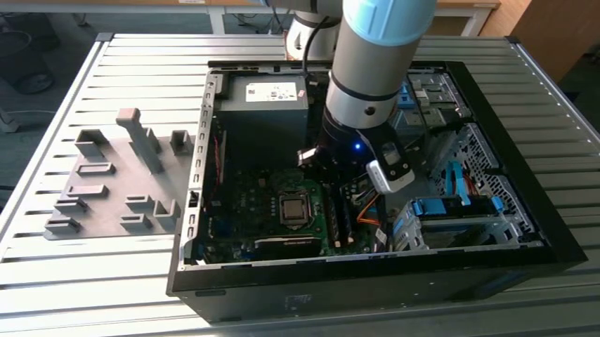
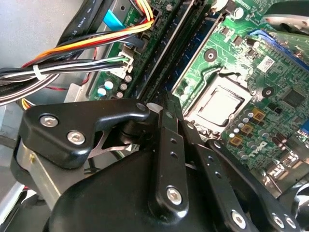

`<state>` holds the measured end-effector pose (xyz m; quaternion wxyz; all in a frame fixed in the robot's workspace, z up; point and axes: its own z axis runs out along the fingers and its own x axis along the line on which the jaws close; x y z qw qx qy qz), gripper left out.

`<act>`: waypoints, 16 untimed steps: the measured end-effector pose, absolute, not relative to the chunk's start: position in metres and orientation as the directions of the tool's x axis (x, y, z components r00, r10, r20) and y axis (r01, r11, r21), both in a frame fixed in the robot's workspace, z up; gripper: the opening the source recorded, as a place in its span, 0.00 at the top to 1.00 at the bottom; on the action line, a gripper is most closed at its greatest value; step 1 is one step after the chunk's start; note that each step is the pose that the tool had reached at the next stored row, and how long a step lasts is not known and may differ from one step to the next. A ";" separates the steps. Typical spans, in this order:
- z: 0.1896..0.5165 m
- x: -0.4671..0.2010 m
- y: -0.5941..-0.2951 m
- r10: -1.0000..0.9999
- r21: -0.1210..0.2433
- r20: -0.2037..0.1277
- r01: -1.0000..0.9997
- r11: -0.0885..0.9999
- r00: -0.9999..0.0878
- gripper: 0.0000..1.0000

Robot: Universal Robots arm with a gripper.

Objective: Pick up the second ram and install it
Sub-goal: 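Press down the second ram until it locks into place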

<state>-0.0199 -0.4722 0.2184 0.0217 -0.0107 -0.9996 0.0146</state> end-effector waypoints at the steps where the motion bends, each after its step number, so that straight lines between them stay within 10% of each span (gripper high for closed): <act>1: 0.217 -0.020 -0.472 0.022 -0.029 0.043 0.021 0.999 -0.999 0.89; 16: 0.227 -0.020 -0.472 0.022 -0.024 0.043 0.021 0.999 -0.999 0.89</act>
